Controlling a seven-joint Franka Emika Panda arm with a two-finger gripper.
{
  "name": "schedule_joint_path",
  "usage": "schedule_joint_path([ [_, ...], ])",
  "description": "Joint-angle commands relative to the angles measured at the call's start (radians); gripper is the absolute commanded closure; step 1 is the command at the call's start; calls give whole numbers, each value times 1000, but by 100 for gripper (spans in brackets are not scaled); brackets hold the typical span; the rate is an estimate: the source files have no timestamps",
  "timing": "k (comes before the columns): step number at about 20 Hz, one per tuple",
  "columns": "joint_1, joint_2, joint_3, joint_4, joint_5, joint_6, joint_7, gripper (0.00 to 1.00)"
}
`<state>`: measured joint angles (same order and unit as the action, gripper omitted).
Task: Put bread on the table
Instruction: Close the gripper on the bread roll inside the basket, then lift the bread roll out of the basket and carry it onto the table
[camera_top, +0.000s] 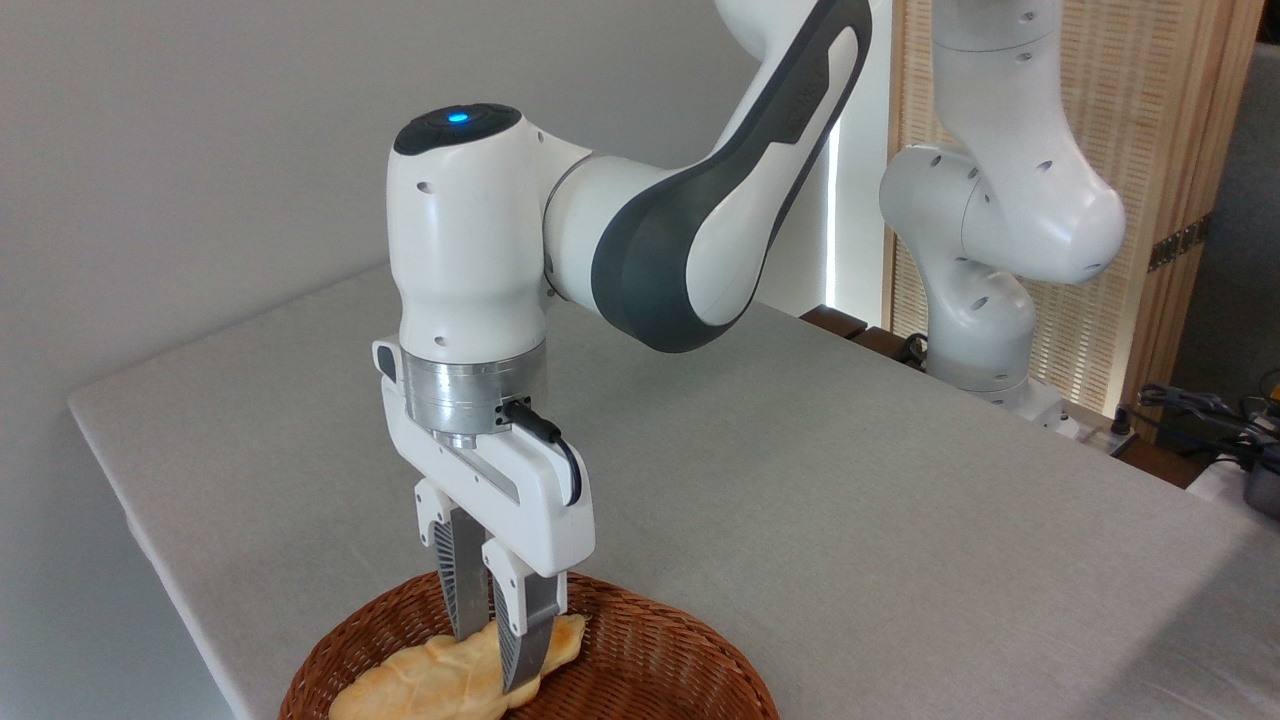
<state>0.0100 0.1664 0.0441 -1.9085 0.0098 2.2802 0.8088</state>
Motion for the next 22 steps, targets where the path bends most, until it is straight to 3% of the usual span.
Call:
schedule_joint_path([
  [1, -1, 4, 5, 3, -14, 16, 23, 70],
  [8, -1, -16, 3, 14, -22, 18, 21, 69],
  [14, -4, -96, 2, 11, -25, -1, 21, 67],
  [22, -8, -212, 0, 8, -63, -177, 21, 66],
])
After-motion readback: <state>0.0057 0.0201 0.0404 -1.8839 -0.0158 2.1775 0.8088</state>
